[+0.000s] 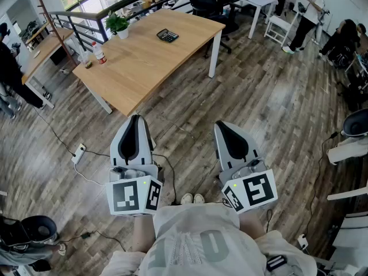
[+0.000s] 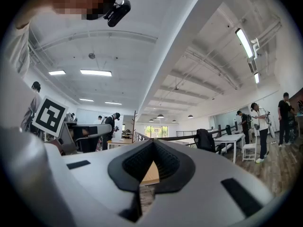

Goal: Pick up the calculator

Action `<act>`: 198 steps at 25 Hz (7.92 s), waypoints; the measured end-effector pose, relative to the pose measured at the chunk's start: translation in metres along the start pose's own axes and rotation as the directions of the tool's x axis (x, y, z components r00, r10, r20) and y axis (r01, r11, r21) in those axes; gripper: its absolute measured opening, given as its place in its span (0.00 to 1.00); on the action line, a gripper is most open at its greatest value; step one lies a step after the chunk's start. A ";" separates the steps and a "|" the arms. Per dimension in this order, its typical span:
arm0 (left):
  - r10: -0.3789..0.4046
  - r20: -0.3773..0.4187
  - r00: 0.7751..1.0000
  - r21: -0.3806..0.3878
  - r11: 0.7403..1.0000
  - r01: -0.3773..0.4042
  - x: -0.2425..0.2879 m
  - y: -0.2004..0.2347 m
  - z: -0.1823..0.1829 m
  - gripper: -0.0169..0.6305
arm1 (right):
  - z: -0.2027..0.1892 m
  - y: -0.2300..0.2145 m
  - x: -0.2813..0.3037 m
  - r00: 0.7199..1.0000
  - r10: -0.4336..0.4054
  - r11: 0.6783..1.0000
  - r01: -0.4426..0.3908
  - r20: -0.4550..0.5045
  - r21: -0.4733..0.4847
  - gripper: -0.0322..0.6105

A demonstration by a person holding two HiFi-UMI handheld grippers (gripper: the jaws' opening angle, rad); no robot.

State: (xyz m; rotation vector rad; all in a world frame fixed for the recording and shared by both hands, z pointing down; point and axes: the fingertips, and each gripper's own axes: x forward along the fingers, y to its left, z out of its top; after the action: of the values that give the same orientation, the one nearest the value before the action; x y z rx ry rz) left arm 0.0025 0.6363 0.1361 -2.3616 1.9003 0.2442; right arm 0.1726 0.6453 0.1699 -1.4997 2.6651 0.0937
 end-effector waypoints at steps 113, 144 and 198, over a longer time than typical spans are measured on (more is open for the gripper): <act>0.448 0.003 0.894 0.122 0.887 -0.445 0.777 0.269 -0.198 0.05 | -0.185 -0.426 0.866 0.878 0.445 0.891 -0.415 -0.177 0.183 0.08; 0.539 -0.001 0.842 0.044 0.841 -0.539 0.750 0.309 -0.206 0.05 | -0.143 -0.356 0.957 0.673 0.739 0.605 -0.684 0.032 0.408 0.63; 0.595 -0.305 0.744 -0.227 0.713 -0.663 0.731 0.411 -0.391 0.05 | -0.444 -0.305 0.857 -0.911 -0.307 -0.091 -0.259 -0.274 0.962 0.59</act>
State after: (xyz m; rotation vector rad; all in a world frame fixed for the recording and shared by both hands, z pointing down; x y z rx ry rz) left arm -0.2221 -0.2235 0.3927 -1.8294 2.9460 0.3919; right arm -0.0279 -0.2826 0.5203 -1.3201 -0.7827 0.2637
